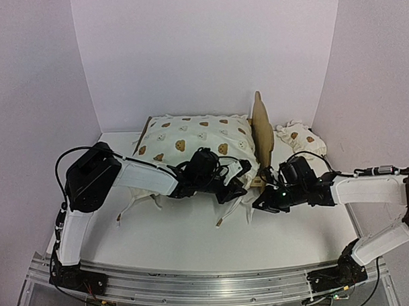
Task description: Set up the pet bed
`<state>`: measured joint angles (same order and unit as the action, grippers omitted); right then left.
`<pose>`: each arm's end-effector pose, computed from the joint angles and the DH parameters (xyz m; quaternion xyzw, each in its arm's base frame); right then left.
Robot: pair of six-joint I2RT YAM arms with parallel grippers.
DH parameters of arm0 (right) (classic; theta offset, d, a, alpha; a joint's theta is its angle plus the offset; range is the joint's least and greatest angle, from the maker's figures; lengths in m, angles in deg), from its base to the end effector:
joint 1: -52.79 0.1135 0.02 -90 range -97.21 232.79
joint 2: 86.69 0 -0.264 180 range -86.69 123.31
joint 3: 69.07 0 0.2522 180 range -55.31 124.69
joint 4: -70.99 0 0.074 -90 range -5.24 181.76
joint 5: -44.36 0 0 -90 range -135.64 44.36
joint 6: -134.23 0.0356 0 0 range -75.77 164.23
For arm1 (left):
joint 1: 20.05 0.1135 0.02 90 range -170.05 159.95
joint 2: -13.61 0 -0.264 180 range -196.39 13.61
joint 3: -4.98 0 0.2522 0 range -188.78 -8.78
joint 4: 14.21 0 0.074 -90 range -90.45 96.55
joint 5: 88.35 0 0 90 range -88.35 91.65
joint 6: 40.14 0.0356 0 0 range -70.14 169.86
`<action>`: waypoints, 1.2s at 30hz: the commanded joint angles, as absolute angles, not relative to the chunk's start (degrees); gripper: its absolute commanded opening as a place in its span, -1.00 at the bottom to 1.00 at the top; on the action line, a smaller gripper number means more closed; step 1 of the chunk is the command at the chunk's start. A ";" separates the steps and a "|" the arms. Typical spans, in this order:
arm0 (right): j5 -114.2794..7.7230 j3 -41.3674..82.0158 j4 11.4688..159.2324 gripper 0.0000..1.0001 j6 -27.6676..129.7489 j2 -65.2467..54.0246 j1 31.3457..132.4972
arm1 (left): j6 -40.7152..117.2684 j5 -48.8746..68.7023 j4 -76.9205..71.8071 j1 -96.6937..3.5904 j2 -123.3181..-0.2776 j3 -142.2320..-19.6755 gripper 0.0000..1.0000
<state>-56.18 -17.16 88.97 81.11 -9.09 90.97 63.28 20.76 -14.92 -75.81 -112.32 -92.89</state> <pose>0.2078 0.1717 0.1867 -0.0465 0.9150 0.3056 0.2592 0.2678 -0.4142 0.1592 0.5493 0.6445 -0.3174 0.4269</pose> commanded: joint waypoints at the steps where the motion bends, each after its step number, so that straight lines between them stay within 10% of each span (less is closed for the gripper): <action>1: -57.02 -14.92 86.66 -1.00 79.88 -8.04 90.01 | 63.11 16.54 -20.55 -76.21 -113.37 -92.63 -0.46; 7: -57.89 -14.87 81.59 -1.00 76.96 -5.49 87.97 | 63.07 19.50 -17.81 -76.20 -112.61 -93.11 -0.99; 36: -63.93 -11.93 57.95 -1.00 59.84 9.12 86.46 | 64.64 43.48 1.17 -70.72 -108.18 -98.20 -1.00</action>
<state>-61.95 -13.95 65.98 58.33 7.45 86.86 63.38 41.45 -1.99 -70.95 -111.05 -95.79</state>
